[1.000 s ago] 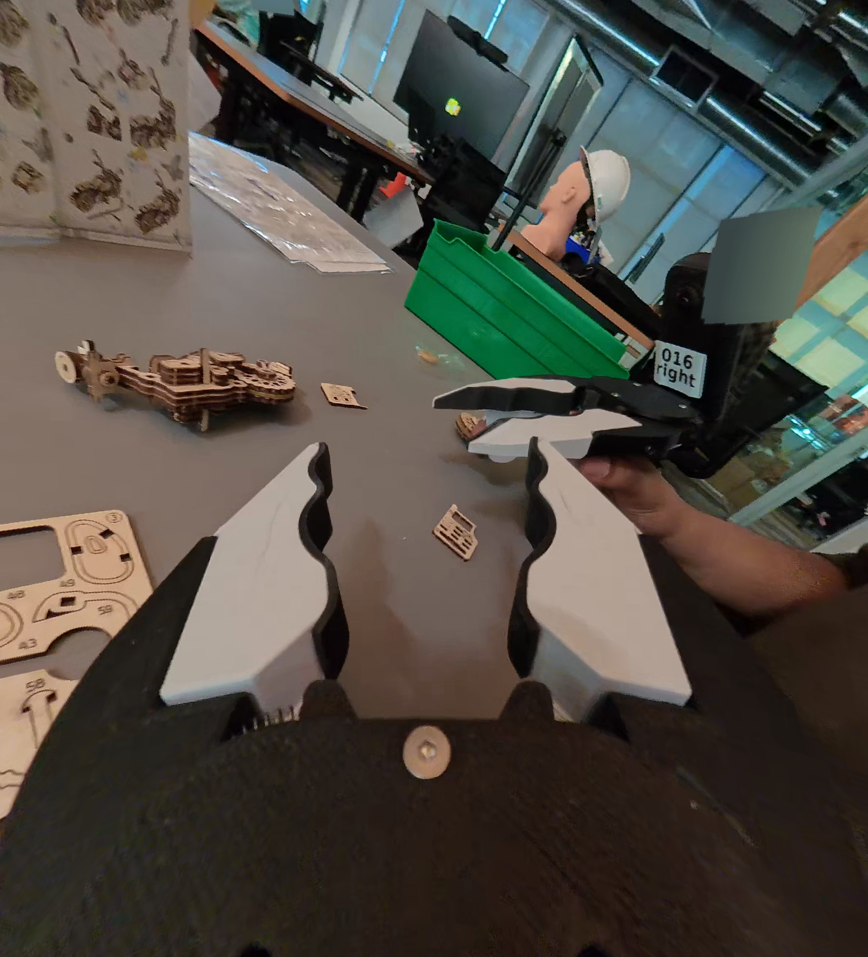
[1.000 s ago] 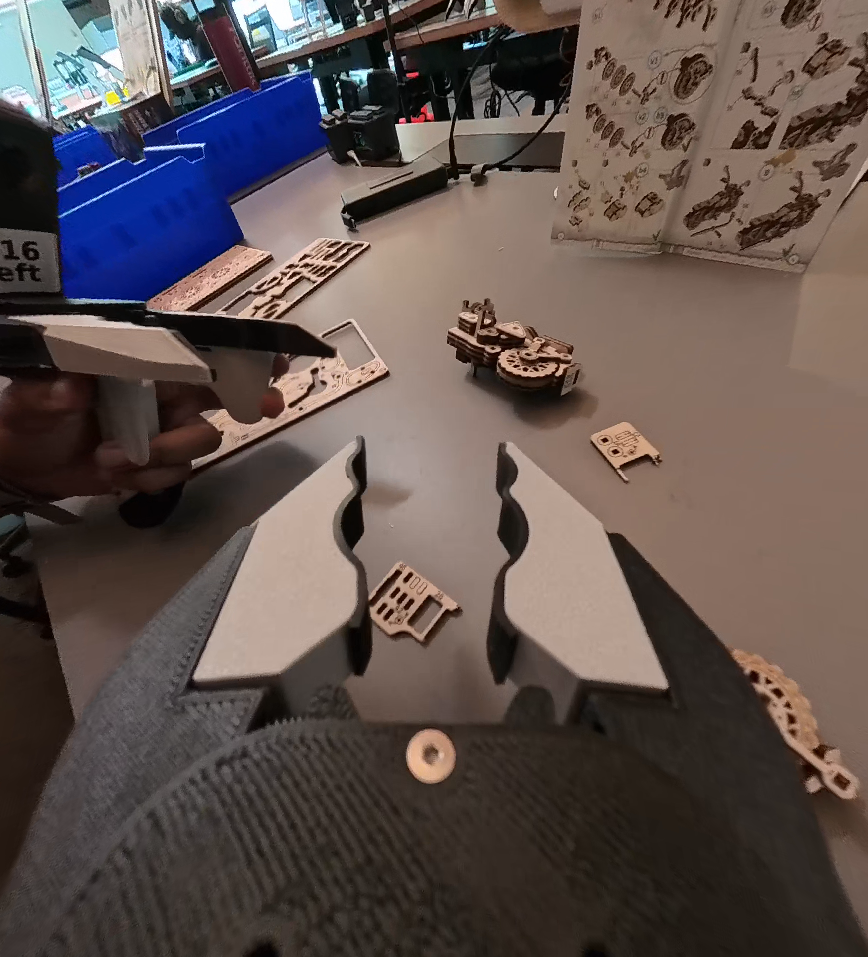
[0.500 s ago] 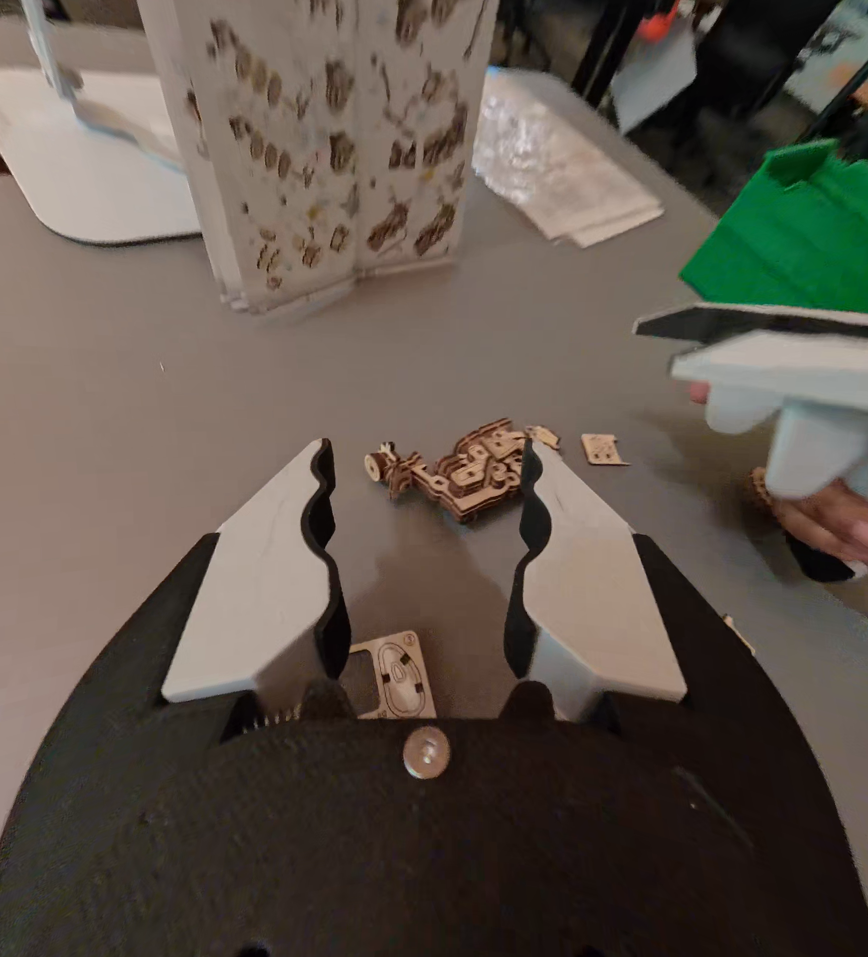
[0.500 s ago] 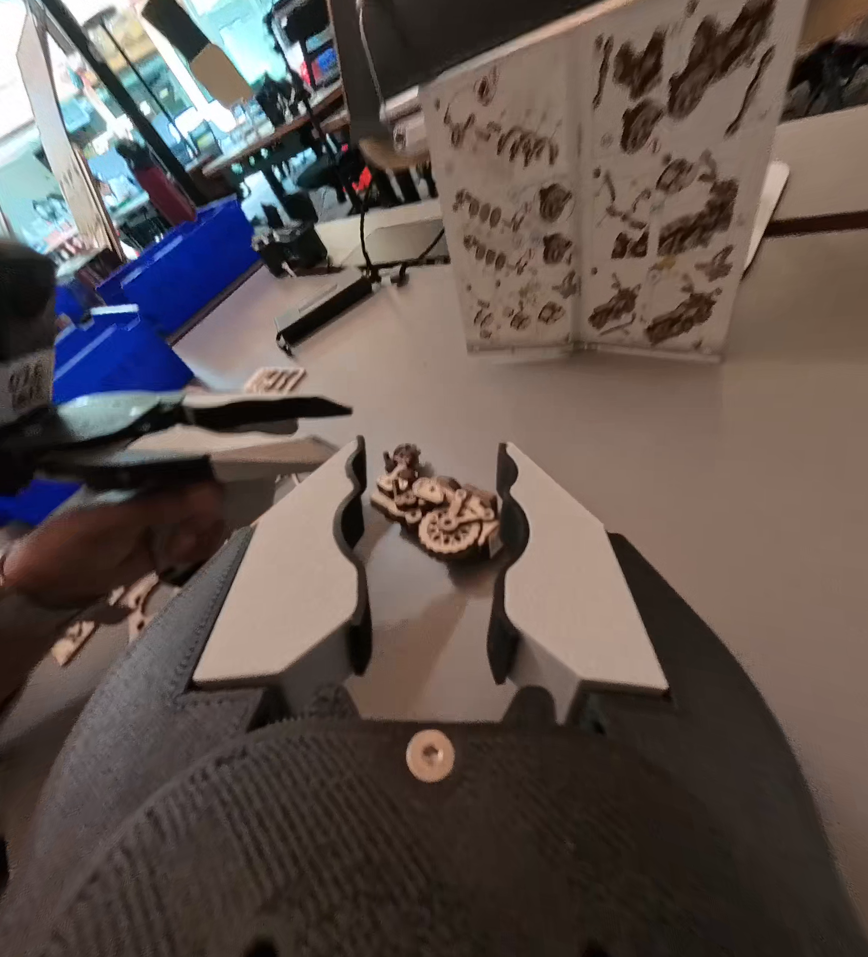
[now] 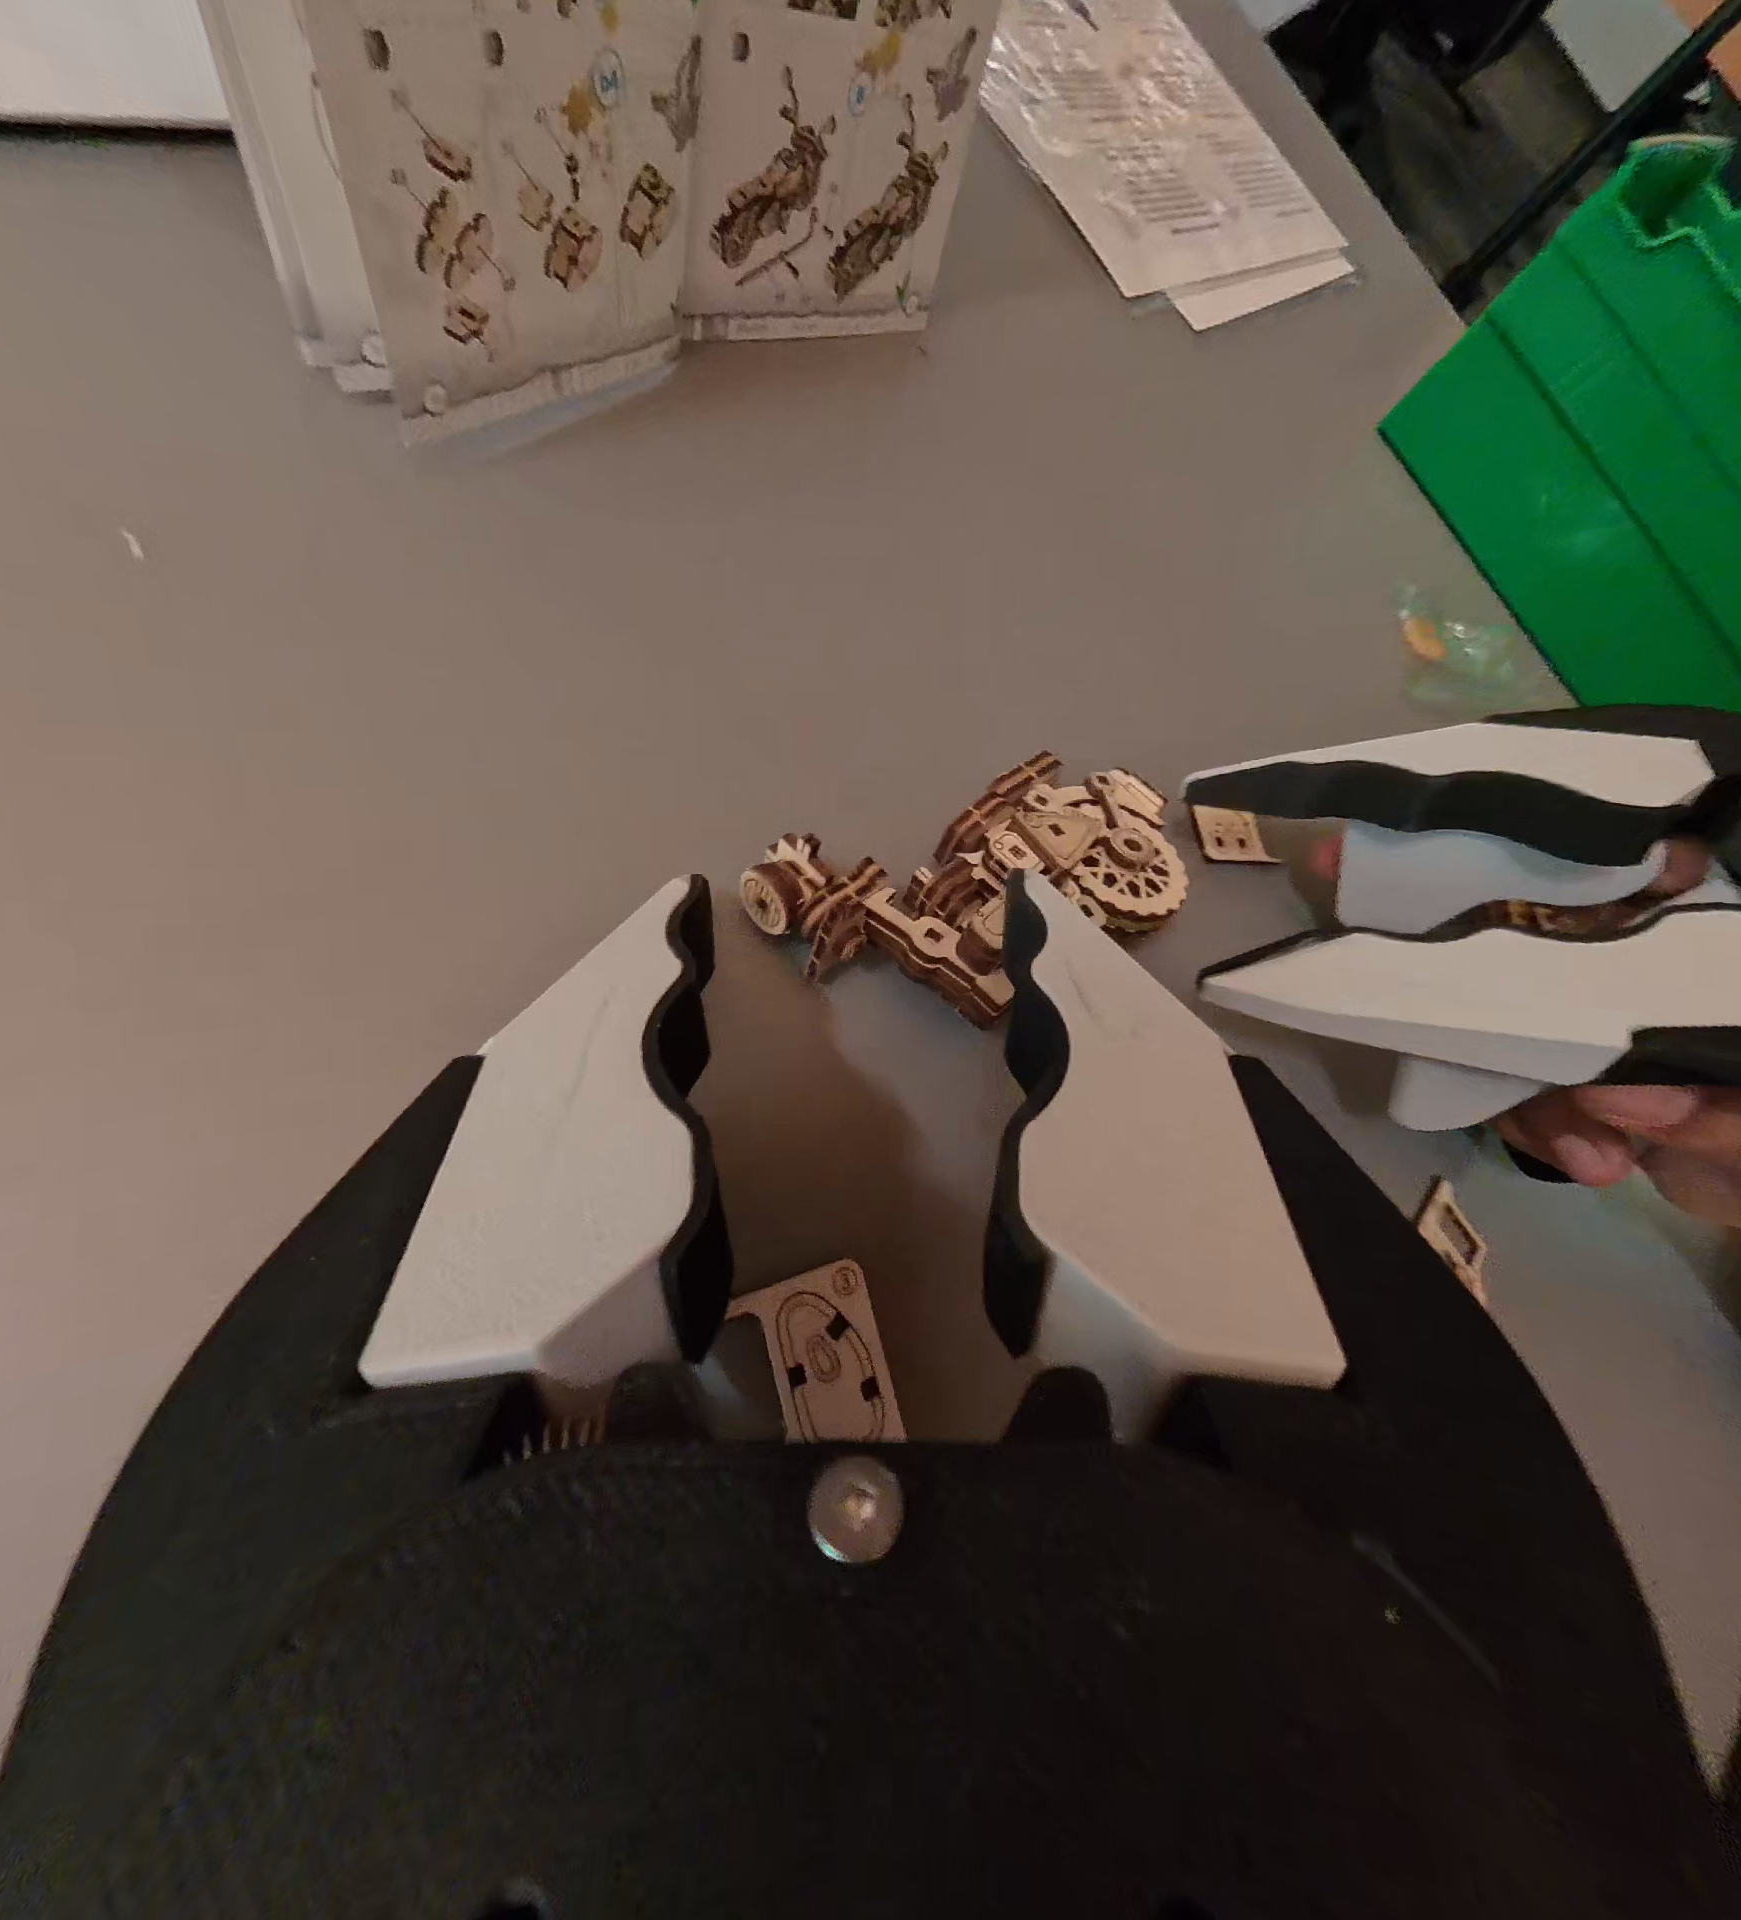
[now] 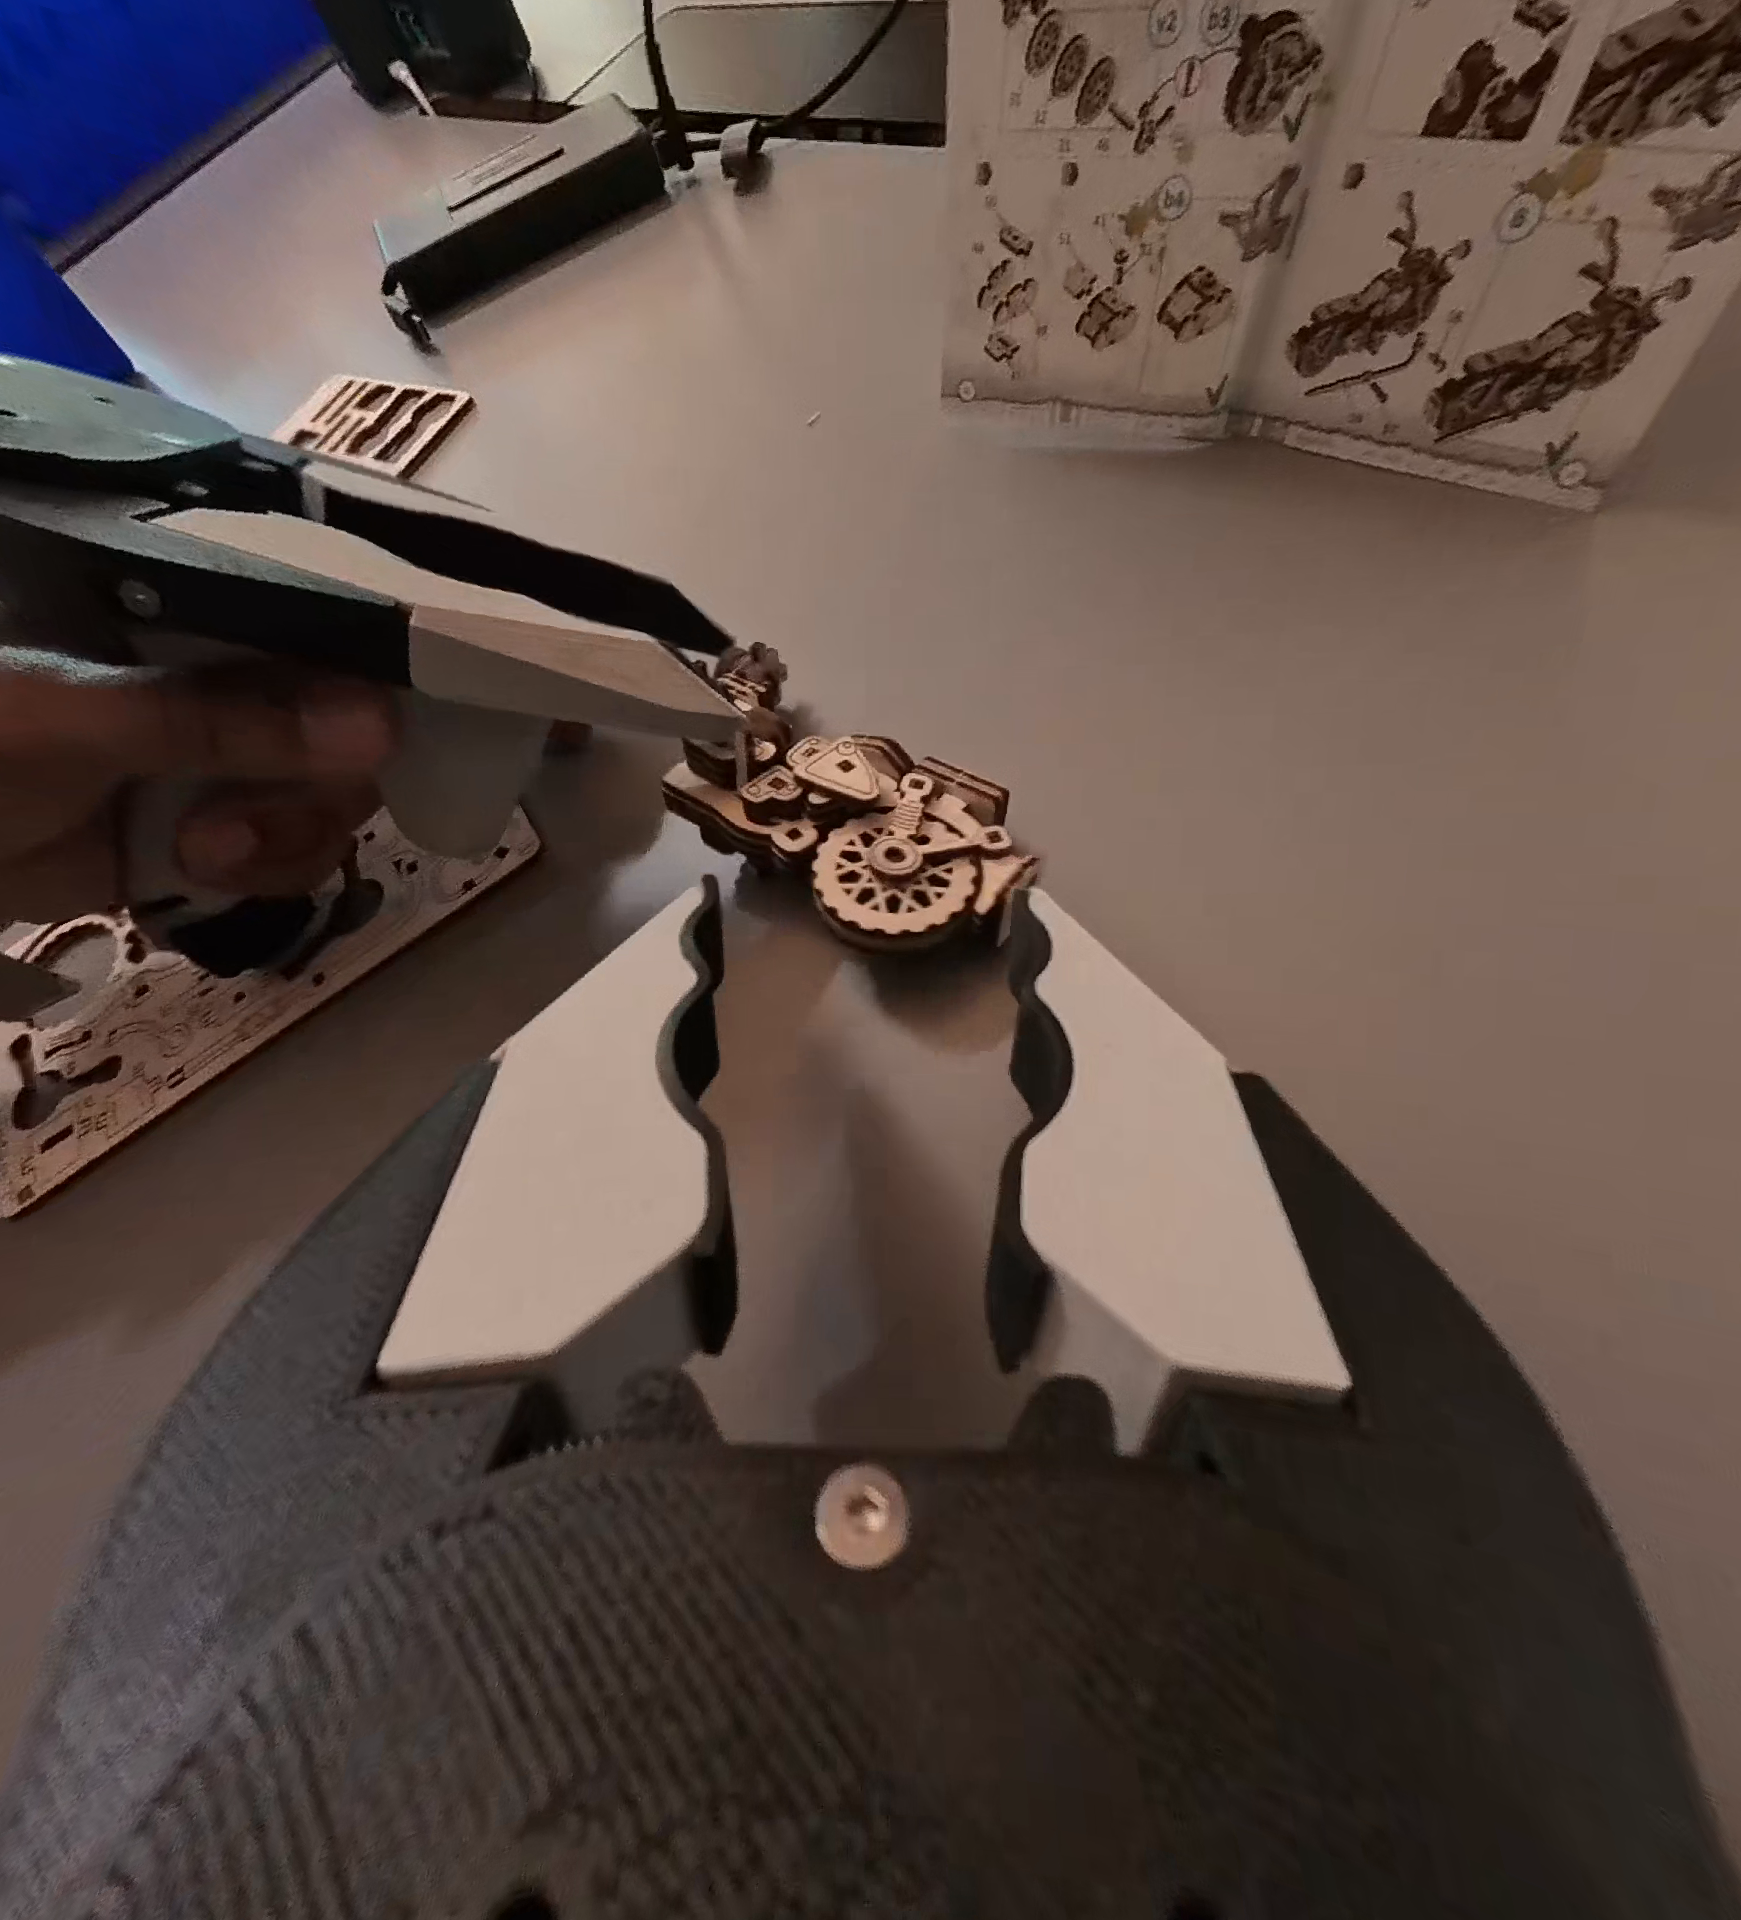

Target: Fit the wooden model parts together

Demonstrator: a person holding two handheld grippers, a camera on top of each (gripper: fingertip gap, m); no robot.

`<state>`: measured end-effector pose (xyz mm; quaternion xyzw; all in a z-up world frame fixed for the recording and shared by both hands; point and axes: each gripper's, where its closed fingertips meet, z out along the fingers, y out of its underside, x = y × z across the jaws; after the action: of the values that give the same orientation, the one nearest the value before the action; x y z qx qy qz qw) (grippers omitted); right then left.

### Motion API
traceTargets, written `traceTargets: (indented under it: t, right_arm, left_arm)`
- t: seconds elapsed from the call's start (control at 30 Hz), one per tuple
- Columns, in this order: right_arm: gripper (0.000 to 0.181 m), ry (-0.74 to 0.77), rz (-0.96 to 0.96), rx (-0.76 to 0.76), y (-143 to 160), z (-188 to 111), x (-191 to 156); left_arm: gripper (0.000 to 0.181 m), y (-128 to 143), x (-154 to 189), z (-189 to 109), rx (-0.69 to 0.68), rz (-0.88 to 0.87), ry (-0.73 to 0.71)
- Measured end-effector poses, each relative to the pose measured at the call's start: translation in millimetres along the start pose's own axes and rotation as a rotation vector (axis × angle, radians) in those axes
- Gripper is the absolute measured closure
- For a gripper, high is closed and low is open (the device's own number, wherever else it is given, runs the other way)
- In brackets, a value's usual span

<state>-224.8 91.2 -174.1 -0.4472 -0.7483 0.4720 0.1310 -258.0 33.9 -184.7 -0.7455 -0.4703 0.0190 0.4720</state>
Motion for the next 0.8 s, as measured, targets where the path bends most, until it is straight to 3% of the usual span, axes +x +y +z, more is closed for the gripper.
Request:
traceTargets:
  t: [0.27, 0.43, 0.8]
  right_arm:
    - [0.124, -0.053, 0.031, -0.059, 15, 1, -6]
    - [0.125, -0.034, 0.040, -0.087, 20, 0, 1]
    - [0.139, -0.006, -0.031, -0.141, 29, -1, 4]
  left_arm:
    - [0.135, 8, 12, -9, -0.016, -0.057, 0.128]
    - [0.138, 0, 24, -17, 0.033, -0.126, 0.243]
    - [0.153, -8, 36, -28, 0.082, -0.226, 0.424]
